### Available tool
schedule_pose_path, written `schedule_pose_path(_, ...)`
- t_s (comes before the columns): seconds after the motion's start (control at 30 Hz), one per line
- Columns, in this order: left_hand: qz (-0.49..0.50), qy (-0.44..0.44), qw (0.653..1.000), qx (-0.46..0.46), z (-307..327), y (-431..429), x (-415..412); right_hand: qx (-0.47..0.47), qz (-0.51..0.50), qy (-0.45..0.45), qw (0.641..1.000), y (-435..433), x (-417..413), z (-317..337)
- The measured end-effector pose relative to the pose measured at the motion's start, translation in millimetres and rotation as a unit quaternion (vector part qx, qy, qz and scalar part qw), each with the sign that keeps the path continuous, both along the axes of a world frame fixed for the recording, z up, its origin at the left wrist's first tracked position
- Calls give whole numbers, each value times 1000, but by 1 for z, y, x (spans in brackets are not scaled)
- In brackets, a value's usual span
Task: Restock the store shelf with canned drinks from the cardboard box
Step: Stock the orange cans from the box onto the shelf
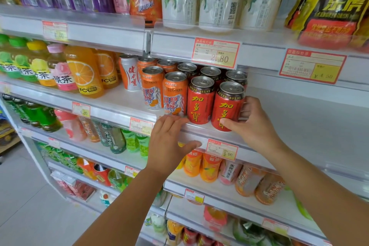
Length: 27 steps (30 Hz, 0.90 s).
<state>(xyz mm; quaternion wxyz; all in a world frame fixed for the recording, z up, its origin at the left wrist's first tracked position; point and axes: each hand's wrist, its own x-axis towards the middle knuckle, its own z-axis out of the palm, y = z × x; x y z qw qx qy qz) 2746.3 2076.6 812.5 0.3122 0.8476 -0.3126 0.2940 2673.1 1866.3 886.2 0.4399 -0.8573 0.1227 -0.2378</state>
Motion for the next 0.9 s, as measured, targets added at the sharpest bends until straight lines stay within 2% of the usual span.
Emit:
schedule_pose_path(0.23,-39,36,998,-35,-1,1,-2,-9,-25,-27,999,4,-3,1)
schedule_pose_path(0.37,-54,53,988,-138,-6,23,-20,-59,-59,-216,973,21,-32,4)
schedule_pose_path(0.4,-44,51,987,-143,-12,33,-27,-61,-33,-248,966,30,-41,2)
schedule_pose_path(0.47,-20,83,988,-132,-36,59,-40,-52,55,-244,967,54,-54,-12)
schedule_pose_path(0.57,52,211,973,-82,-94,110,-61,-67,205,-119,969,93,-50,-57)
schedule_pose_path(0.63,128,348,926,-64,-139,146,-77,-89,272,-3,958,117,-36,-100)
schedule_pose_path(0.73,232,524,815,-85,-200,194,-104,-120,332,170,920,147,-13,-179)
schedule_pose_path(0.83,286,624,725,-51,-261,231,-136,-139,363,312,867,171,2,-265)
schedule_pose_path(0.9,301,671,675,-54,-304,248,-152,-159,389,369,829,189,8,-325)
